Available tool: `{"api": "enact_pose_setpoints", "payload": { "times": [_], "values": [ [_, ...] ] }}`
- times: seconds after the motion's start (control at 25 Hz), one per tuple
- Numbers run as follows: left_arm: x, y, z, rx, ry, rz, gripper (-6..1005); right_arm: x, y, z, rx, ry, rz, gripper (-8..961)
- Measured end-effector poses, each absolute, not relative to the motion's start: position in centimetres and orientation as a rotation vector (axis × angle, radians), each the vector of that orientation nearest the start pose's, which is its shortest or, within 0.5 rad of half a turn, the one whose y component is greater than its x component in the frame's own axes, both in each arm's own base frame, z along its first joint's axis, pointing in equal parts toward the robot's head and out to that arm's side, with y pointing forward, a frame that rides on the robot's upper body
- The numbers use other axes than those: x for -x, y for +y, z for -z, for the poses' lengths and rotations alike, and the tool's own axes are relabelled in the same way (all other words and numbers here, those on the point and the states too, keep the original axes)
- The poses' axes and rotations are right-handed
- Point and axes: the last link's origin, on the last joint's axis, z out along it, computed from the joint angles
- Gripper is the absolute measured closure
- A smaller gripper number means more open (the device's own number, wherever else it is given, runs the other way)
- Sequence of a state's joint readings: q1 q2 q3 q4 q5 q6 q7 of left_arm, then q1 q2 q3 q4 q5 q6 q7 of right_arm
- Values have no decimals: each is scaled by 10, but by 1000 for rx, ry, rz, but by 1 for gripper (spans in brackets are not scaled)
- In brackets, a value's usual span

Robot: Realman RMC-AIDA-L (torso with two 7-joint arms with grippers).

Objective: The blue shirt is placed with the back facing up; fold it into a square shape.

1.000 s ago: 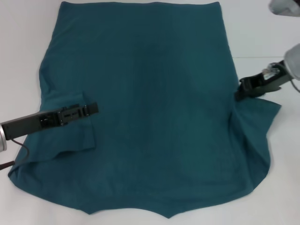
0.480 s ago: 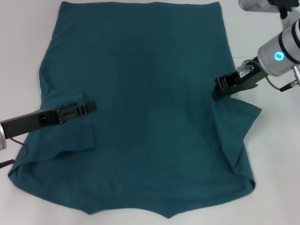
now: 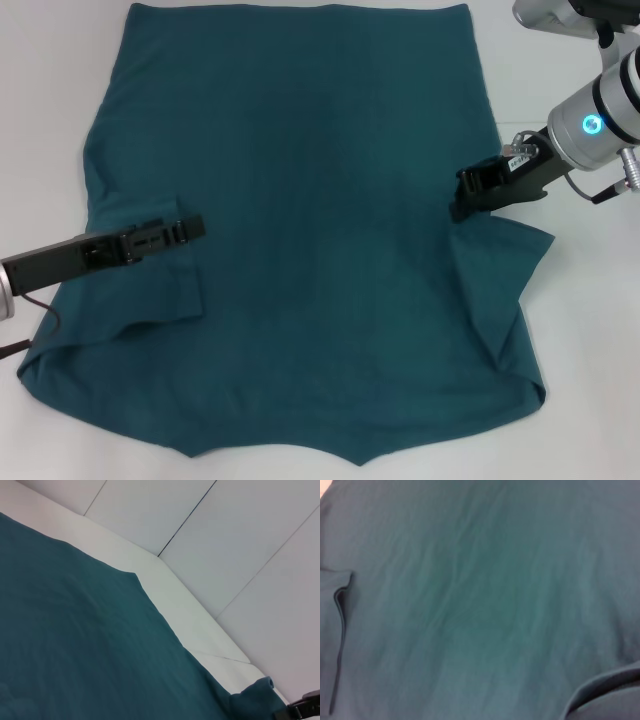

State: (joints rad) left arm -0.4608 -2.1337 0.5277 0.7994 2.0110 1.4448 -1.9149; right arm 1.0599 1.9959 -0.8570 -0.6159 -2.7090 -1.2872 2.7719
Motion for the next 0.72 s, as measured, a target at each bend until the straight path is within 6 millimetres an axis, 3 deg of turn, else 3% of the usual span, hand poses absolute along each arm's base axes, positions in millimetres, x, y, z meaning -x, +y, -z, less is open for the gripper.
{"api": "enact_pose_setpoints", "payload": {
  "times": [0.48, 0.72],
  "values": [
    [291, 335, -28, 2246, -1344, 853, 92, -173, 451, 0, 2231, 1644, 67, 836],
    [291, 335, -28, 2246, -1344, 854, 91, -155, 445, 9, 2388, 1691, -172, 628]
  ]
}}
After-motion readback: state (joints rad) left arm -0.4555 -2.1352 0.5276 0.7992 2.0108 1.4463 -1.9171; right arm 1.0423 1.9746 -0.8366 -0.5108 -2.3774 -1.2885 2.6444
